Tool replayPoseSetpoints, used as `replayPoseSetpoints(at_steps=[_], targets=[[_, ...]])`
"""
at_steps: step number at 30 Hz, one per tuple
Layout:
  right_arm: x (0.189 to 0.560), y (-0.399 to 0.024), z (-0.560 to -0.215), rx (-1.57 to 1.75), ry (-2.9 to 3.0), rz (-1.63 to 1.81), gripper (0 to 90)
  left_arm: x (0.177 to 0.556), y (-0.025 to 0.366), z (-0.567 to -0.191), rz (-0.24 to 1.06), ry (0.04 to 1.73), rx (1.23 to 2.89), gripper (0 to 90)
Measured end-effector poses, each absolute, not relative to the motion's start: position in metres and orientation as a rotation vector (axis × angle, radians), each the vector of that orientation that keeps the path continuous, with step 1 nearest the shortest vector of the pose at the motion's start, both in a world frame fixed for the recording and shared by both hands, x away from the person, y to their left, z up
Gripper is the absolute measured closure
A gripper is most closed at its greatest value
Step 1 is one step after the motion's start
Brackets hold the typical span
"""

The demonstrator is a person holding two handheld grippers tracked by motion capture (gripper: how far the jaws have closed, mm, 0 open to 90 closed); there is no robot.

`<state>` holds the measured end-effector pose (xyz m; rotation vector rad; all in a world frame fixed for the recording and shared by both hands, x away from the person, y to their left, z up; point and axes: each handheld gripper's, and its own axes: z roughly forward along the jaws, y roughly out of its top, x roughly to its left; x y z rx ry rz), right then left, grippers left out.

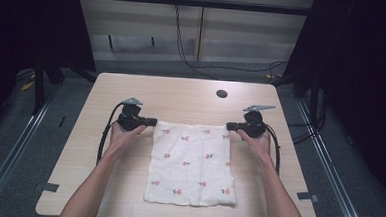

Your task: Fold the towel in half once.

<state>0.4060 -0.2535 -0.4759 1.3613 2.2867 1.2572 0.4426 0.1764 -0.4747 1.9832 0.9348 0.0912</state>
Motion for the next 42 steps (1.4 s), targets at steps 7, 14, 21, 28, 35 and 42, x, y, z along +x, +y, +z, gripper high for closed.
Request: replayPoseSetpoints(at_steps=[7, 14, 21, 28, 35, 42], targets=[[0.4, -0.26, -0.459, 1.341, 2.249, 1.31, 87.6, 0.431, 0.184, -0.448, 0.121, 0.887, 1.926, 88.4], [0.383, -0.259, -0.443, 1.276, 2.238, 1.375, 87.6, 0.405, 0.191, -0.433, 0.141, 0.812, 1.906, 88.5], [0.362, -0.261, -0.433, 1.226, 2.245, 1.406, 87.6, 0.379, 0.19, -0.428, 0.166, 0.724, 1.929, 88.5], [0.336, -0.269, -0.425, 1.182, 2.242, 1.431, 87.7, 0.36, 0.189, -0.422, 0.167, 0.677, 1.925, 88.6], [0.302, -0.268, -0.42, 1.107, 2.257, 1.434, 87.6, 0.341, 0.19, -0.418, 0.191, 0.653, 1.93, 88.6], [0.273, -0.264, -0.419, 1.051, 2.304, 1.427, 87.6, 0.32, 0.198, -0.425, 0.153, 0.625, 1.967, 88.6]])
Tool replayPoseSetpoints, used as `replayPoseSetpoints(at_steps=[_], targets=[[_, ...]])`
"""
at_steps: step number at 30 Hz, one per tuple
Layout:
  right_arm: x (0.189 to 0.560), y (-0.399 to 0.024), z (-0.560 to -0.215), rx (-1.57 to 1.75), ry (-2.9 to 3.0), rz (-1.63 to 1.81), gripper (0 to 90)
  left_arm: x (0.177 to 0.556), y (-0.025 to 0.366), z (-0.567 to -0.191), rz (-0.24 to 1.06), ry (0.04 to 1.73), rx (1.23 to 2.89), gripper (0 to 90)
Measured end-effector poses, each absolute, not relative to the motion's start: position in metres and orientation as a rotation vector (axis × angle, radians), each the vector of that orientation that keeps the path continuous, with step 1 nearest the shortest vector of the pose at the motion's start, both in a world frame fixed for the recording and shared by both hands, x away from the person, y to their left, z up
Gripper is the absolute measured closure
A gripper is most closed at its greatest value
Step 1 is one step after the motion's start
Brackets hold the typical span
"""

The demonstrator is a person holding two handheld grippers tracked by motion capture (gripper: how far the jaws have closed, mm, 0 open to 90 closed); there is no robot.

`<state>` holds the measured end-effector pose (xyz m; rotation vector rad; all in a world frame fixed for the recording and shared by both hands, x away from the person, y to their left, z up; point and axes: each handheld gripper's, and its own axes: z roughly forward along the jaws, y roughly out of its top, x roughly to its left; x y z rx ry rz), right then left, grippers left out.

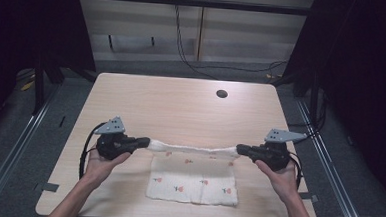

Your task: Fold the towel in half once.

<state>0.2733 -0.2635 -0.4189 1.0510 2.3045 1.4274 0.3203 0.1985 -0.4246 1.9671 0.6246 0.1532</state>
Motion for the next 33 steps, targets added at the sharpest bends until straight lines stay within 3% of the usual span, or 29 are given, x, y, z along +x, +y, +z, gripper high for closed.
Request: replayPoseSetpoints(at_steps=[25, 33], targets=[[0.218, -0.26, -0.465, 1.097, 2.467, 1.33, 87.2, 0.272, 0.199, -0.469, 0.018, 0.606, 2.124, 88.3], [0.207, -0.261, -0.477, 1.105, 2.537, 1.282, 83.4, 0.259, 0.194, -0.476, -0.028, 0.565, 2.202, 87.7]])
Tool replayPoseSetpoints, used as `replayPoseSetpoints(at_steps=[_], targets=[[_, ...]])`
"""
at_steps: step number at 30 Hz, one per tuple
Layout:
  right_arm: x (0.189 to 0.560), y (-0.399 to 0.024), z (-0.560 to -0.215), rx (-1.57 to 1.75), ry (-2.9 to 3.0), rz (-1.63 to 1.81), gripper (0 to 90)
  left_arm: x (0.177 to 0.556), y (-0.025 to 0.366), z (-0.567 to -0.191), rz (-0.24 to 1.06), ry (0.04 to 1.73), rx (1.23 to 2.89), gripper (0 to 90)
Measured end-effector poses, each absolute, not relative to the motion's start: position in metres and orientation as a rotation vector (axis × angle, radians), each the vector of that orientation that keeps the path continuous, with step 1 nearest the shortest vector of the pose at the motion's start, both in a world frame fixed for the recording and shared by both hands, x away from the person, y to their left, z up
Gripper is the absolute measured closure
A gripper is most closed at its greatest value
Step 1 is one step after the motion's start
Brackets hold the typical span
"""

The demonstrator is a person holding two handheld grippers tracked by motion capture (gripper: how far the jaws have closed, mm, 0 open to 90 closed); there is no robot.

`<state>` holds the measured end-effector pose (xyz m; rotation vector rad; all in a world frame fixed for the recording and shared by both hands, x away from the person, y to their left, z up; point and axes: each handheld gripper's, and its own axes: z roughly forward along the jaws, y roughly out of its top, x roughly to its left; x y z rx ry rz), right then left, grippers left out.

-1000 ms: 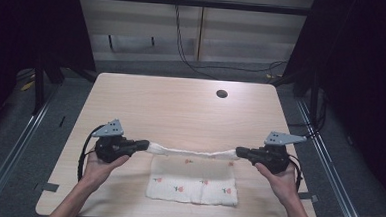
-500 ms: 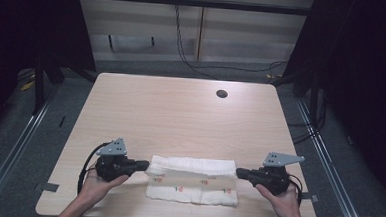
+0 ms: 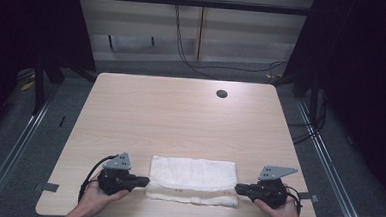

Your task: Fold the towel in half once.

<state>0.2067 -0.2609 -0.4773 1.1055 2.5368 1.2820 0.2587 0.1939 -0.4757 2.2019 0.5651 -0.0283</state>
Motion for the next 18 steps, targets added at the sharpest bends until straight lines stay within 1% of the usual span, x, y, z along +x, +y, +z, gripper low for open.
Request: replayPoseSetpoints(at_steps=[3, 5, 7, 10, 14, 18], targets=[[0.203, -0.261, -0.48, 1.097, 2.556, 1.278, 82.9, 0.257, 0.194, -0.477, -0.044, 0.572, 2.201, 85.8], [0.203, -0.261, -0.48, 1.094, 2.559, 1.274, 81.0, 0.258, 0.196, -0.476, -0.06, 0.565, 2.193, 81.1], [0.203, -0.263, -0.478, 1.104, 2.546, 1.299, 78.1, 0.261, 0.2, -0.473, -0.094, 0.583, 2.143, 75.3], [0.207, -0.263, -0.475, 1.119, 2.517, 1.3, 74.2, 0.269, 0.201, -0.47, -0.084, 0.613, 2.129, 72.1], [0.221, -0.259, -0.476, 1.162, 2.483, 1.26, 65.9, 0.28, 0.189, -0.473, -0.065, 0.611, 2.163, 69.2], [0.242, -0.253, -0.478, 1.198, 2.452, 1.206, 59.4, 0.292, 0.172, -0.475, -0.052, 0.602, 2.203, 69.2]])
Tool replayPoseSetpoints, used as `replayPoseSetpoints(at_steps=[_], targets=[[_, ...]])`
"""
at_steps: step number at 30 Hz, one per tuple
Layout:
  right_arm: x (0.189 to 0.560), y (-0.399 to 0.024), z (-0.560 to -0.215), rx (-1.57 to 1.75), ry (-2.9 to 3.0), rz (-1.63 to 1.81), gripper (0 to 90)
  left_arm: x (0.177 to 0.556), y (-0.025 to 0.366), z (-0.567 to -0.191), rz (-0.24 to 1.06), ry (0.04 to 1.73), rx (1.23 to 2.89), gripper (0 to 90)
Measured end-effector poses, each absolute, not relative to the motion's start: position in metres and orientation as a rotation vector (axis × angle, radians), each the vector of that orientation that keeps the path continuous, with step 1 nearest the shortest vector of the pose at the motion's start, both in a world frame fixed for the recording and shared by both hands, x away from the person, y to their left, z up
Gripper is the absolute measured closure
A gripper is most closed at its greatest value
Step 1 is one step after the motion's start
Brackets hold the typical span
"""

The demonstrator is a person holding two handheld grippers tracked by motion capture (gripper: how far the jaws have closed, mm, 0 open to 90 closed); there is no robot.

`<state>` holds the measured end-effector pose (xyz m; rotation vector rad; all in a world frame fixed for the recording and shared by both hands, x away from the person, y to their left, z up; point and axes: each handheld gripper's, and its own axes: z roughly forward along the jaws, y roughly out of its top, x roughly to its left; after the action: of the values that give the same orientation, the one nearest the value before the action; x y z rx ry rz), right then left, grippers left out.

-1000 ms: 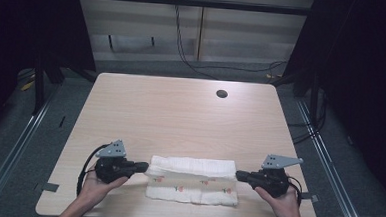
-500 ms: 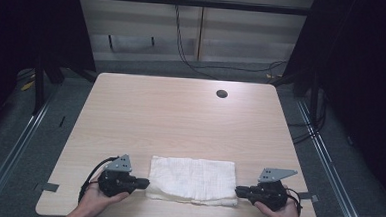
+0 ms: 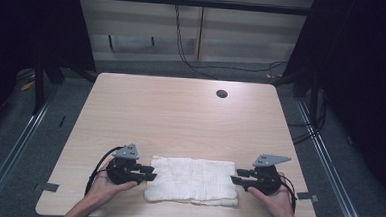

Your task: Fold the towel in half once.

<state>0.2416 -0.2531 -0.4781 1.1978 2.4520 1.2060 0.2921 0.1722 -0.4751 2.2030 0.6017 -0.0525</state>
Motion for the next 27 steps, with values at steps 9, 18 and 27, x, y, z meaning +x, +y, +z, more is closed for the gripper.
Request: replayPoseSetpoints(at_steps=[9, 18, 27], targets=[[0.287, -0.241, -0.484, 1.212, 2.465, 1.15, 53.8, 0.324, 0.154, -0.487, -0.074, 0.649, 2.235, 71.3], [0.297, -0.227, -0.498, 1.178, 2.504, 1.063, 78.9, 0.319, 0.154, -0.497, -0.085, 0.652, 2.24, 62.1], [0.305, -0.245, -0.499, 1.258, 2.445, 1.07, 86.8, 0.316, 0.143, -0.497, -0.098, 0.662, 2.239, 61.6]])
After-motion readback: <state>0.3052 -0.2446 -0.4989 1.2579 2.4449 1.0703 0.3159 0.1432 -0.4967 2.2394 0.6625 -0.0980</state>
